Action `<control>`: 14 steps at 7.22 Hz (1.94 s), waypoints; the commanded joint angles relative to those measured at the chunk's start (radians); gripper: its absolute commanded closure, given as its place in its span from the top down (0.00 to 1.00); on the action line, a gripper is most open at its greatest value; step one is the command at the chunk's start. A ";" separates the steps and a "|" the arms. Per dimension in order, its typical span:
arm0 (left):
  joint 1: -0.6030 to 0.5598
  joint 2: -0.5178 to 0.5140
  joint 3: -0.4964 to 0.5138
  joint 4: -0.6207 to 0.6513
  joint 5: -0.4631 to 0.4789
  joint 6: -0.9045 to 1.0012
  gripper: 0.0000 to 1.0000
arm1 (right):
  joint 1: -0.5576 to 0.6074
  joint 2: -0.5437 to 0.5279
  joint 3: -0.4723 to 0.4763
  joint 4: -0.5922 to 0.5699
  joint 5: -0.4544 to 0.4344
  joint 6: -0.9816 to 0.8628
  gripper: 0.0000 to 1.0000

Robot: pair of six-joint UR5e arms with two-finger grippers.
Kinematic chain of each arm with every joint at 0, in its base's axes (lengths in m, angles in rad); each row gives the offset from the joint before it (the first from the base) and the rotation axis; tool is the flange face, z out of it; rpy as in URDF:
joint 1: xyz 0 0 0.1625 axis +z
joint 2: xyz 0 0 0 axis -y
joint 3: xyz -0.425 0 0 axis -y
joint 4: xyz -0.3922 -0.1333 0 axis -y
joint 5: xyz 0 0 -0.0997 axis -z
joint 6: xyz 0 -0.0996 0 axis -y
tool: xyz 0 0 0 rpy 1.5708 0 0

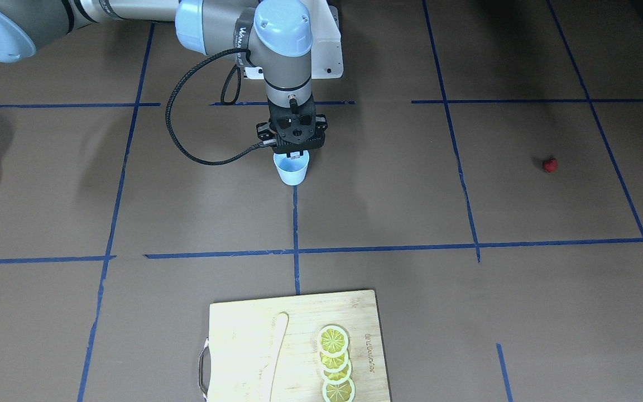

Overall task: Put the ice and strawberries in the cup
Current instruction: 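Open the right gripper to drop the ice cube into the cup, then move the right gripper back over the pink bowl of ice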

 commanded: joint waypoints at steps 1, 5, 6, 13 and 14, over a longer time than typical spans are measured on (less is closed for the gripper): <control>0.000 -0.001 0.000 0.000 0.000 0.000 1.00 | 0.011 -0.003 0.008 -0.001 0.001 -0.001 0.98; 0.000 -0.001 -0.014 -0.002 -0.001 -0.002 1.00 | 0.235 -0.251 0.342 -0.088 0.068 -0.154 0.99; 0.000 -0.001 -0.015 -0.002 -0.002 -0.002 1.00 | 0.327 -0.321 0.388 -0.088 0.151 -0.241 0.99; 0.000 0.001 -0.023 -0.002 -0.002 -0.002 1.00 | 0.786 -1.022 0.450 0.170 0.377 -1.019 0.99; 0.000 0.002 -0.025 -0.002 -0.002 -0.002 1.00 | 0.823 -1.070 0.447 0.171 0.378 -1.038 0.99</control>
